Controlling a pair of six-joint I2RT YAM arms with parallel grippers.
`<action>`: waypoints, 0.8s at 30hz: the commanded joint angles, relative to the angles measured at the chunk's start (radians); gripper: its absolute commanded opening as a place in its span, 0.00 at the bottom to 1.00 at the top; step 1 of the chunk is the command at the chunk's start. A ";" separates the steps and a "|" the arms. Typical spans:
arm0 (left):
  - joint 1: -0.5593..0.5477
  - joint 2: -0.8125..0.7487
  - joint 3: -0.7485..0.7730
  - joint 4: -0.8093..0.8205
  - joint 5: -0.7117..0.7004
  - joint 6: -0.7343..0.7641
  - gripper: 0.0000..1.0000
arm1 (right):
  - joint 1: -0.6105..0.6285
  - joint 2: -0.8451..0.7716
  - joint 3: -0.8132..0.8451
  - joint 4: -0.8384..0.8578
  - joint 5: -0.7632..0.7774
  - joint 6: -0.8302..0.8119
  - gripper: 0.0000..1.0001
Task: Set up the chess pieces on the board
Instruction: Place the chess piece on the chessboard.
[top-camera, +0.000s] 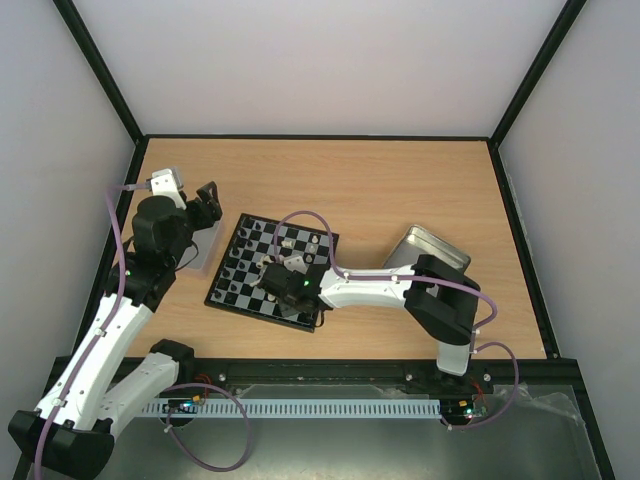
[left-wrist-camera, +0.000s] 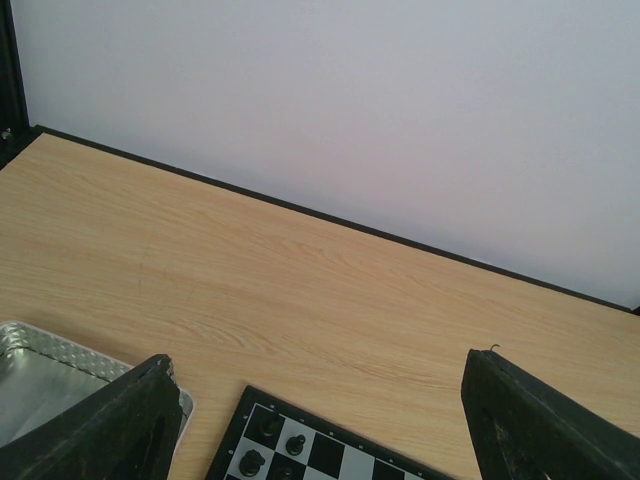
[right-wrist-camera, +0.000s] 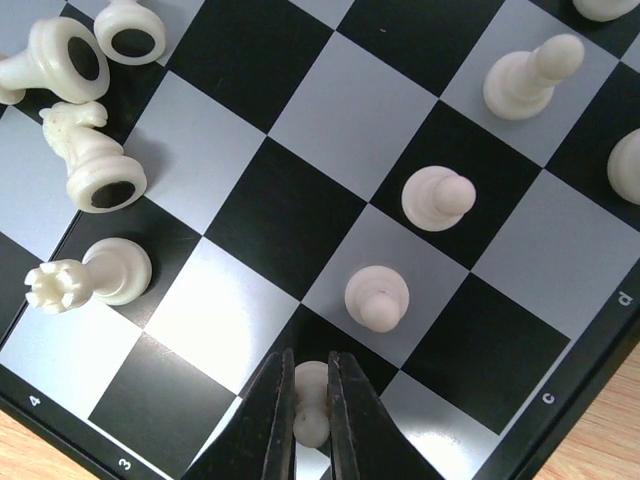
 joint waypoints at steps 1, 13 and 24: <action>0.008 -0.009 -0.005 0.002 -0.005 0.000 0.78 | 0.007 0.008 -0.020 -0.043 0.031 0.002 0.09; 0.010 -0.011 -0.005 0.003 -0.006 -0.001 0.78 | -0.001 -0.069 0.038 -0.047 0.020 -0.010 0.27; 0.010 -0.009 -0.003 0.002 -0.006 -0.002 0.78 | -0.124 -0.154 0.028 0.028 0.004 0.019 0.32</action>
